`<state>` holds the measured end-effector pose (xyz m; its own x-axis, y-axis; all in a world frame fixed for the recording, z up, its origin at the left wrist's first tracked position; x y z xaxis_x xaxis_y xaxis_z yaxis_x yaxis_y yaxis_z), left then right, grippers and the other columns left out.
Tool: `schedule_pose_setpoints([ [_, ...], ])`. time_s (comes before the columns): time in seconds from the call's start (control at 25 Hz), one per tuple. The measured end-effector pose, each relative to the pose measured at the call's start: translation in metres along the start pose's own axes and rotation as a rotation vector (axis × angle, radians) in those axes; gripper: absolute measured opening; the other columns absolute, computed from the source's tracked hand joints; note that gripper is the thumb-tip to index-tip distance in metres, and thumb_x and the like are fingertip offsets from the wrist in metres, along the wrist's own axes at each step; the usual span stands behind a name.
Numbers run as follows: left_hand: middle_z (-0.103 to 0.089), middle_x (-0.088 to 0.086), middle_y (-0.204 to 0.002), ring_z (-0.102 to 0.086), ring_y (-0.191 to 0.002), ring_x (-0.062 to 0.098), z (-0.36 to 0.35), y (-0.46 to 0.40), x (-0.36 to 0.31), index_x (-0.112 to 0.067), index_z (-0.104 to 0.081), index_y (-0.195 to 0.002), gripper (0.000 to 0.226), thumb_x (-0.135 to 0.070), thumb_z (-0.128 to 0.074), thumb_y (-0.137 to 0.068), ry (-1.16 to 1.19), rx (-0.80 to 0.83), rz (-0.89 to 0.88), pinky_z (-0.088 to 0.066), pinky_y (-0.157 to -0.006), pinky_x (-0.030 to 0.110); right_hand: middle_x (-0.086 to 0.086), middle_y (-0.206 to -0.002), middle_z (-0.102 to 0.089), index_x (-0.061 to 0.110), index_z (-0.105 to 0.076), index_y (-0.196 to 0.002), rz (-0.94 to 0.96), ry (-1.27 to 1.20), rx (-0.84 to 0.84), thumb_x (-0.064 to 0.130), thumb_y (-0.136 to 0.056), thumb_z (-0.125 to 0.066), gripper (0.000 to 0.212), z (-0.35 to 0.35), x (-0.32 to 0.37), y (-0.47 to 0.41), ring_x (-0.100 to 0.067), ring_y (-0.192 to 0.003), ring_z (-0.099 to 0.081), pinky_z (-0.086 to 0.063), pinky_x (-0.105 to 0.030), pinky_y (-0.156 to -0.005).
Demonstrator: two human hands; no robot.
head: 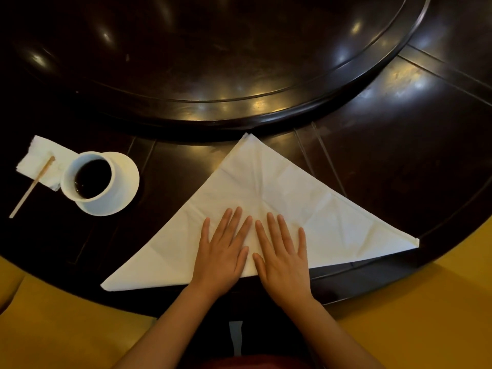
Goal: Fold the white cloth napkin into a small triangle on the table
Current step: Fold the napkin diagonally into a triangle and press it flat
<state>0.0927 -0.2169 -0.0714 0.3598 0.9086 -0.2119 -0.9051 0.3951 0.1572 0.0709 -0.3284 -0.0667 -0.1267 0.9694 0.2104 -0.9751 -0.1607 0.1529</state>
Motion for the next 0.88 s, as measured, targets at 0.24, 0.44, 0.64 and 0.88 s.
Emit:
schedule_pose_setpoints([
  [0.24,-0.012,0.005,-0.157,-0.009,-0.144,0.022,-0.005,-0.002,0.003,-0.023,-0.015,-0.150,0.058,-0.044,-0.017,-0.095,-0.060,0.014,0.019,-0.010,-0.111,0.051,-0.005,-0.157,-0.007,0.022,-0.009,-0.149,-0.059,0.048,0.031,0.058,-0.092,-0.018,0.068,0.001,-0.047,0.004,-0.023,-0.144,-0.001,-0.006,-0.053,-0.112],
  [0.44,-0.015,0.005,-0.157,-0.010,-0.144,0.022,-0.004,-0.002,0.003,-0.023,-0.017,-0.149,0.061,-0.048,-0.004,-0.095,-0.055,0.038,0.030,-0.012,-0.111,0.051,-0.005,-0.156,-0.009,0.024,-0.009,-0.149,-0.185,0.054,0.011,0.061,-0.089,-0.017,0.071,0.017,-0.110,0.013,-0.023,-0.143,-0.004,-0.004,-0.051,-0.113],
  [0.64,-0.018,0.006,-0.156,-0.012,-0.143,0.022,-0.005,-0.002,0.002,-0.023,-0.020,-0.149,0.061,-0.049,-0.004,-0.096,-0.065,0.038,0.027,-0.007,-0.111,0.048,-0.003,-0.154,0.000,0.019,-0.004,-0.147,-0.394,0.099,-0.006,0.069,-0.086,-0.005,0.080,0.034,-0.198,0.026,-0.019,-0.142,0.003,-0.005,-0.052,-0.114],
  [0.88,-0.020,0.007,-0.155,-0.013,-0.143,0.023,-0.002,-0.004,0.000,-0.022,-0.022,-0.147,0.061,-0.050,-0.004,-0.096,-0.030,0.003,0.047,-0.006,-0.111,0.048,-0.005,-0.154,-0.004,0.019,-0.013,-0.147,-0.305,0.128,-0.097,0.054,-0.091,-0.019,0.067,0.061,-0.146,-0.002,-0.021,-0.143,0.000,0.004,-0.052,-0.111],
])
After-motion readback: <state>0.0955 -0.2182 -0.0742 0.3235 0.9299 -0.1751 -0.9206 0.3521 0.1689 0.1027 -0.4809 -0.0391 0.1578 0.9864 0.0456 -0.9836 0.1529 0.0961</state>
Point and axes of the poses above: each hand's wrist, its own y-axis away from the middle knuckle, its own z-axis out of the back of the hand, x = y × z, the point moved 8 cm from there along -y, towards the middle knuckle
